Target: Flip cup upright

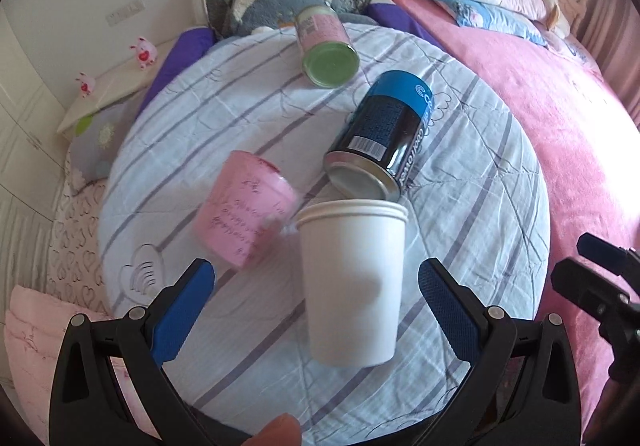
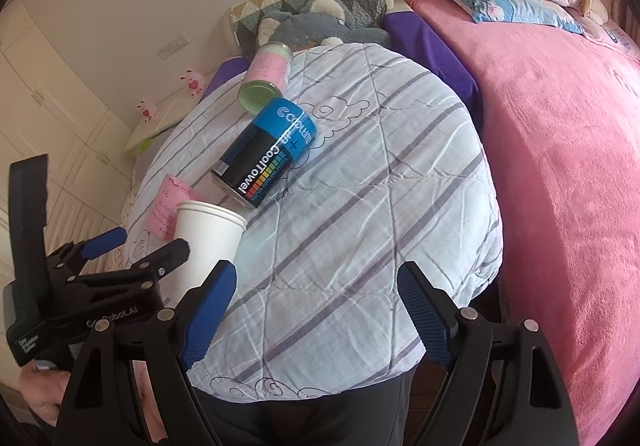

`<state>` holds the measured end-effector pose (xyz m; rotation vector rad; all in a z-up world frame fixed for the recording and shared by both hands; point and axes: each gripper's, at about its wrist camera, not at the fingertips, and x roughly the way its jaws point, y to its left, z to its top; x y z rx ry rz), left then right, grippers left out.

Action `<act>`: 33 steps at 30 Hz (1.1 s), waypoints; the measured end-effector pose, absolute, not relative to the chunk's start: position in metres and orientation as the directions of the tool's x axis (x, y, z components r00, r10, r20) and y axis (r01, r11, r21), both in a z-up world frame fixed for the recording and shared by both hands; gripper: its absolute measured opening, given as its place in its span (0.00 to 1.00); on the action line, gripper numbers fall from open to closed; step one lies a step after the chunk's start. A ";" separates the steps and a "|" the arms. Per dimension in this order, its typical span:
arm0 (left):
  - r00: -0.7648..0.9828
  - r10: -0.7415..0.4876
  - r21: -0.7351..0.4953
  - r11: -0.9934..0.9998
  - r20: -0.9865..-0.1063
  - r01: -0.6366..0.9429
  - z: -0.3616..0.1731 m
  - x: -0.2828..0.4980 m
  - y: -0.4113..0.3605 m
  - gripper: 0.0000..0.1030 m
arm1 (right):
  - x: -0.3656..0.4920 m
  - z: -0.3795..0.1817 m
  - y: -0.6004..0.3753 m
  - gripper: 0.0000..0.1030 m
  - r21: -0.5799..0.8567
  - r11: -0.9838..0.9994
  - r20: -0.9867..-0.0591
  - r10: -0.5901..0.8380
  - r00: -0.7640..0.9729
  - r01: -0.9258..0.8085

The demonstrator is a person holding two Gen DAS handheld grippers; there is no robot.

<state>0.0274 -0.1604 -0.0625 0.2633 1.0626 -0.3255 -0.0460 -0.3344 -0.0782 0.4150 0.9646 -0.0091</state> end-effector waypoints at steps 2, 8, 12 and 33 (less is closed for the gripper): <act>0.418 -0.142 0.040 0.917 -0.897 0.396 -0.070 0.033 -0.166 1.00 | -0.044 -0.081 -0.337 0.81 0.344 0.919 -0.799 0.180 0.573 0.191; 0.354 -0.130 0.020 0.920 -0.926 0.392 -0.092 0.054 -0.177 1.00 | -0.034 -0.088 -0.341 0.81 0.355 0.915 -0.802 0.192 0.566 0.192; 0.322 -0.127 0.007 0.923 -0.938 0.386 -0.106 0.066 -0.179 0.96 | -0.029 -0.092 -0.342 0.81 0.357 0.914 -0.805 0.198 0.559 0.191; 0.566 -0.246 0.046 0.891 -0.787 0.451 -0.031 0.023 -0.158 0.71 | -0.039 -0.076 -0.324 0.81 0.364 0.916 -0.781 0.202 0.591 0.169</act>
